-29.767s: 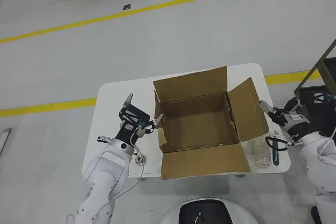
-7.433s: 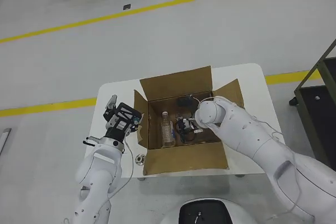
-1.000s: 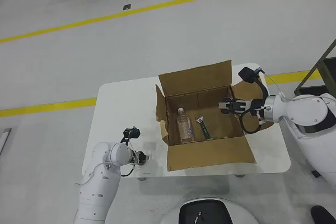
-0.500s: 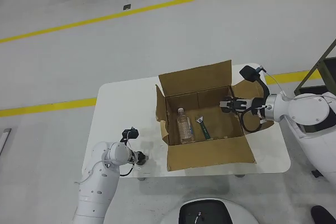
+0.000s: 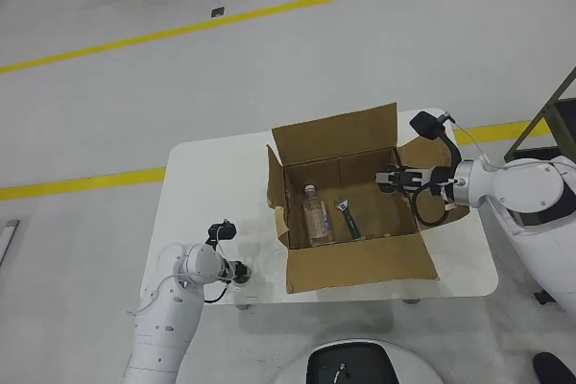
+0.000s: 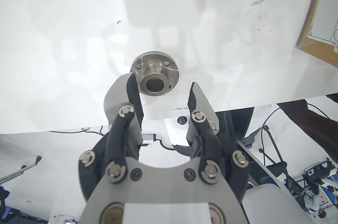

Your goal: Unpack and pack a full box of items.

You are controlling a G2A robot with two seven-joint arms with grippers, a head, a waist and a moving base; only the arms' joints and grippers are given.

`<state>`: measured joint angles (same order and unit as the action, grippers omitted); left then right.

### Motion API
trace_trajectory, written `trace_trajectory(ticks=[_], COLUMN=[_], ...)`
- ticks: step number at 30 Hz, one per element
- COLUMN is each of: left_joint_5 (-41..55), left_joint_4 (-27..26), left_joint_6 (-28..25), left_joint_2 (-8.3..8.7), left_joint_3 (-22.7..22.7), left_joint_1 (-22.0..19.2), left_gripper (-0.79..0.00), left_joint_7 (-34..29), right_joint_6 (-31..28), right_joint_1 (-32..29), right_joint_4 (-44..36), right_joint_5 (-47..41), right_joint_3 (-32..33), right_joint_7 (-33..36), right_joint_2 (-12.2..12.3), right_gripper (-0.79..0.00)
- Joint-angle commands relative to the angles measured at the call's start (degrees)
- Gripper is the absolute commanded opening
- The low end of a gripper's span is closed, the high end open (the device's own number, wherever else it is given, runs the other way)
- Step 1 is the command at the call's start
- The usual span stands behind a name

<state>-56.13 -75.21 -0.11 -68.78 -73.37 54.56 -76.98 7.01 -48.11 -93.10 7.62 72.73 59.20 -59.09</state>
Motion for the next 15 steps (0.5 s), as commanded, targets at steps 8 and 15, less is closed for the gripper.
trace_trajectory(ticks=[8, 15], left_joint_5=[0.4, 0.7], left_joint_4=[1.1, 1.7], left_joint_6=[-0.1, -0.1], left_joint_2=[0.15, 0.26], left_joint_3=[0.7, 1.2], left_joint_1=[-0.2, -0.6], left_gripper=[-0.339, -0.329], left_joint_7=[0.7, 0.8], right_joint_6=[0.1, 0.2], right_joint_1=[-0.1, -0.4], right_joint_4=[0.1, -0.2], right_joint_5=[-0.1, -0.3], right_joint_3=[0.3, 0.5], right_joint_7=[-0.1, -0.3], right_joint_2=[0.3, 0.5], right_gripper=[-0.727, -0.733])
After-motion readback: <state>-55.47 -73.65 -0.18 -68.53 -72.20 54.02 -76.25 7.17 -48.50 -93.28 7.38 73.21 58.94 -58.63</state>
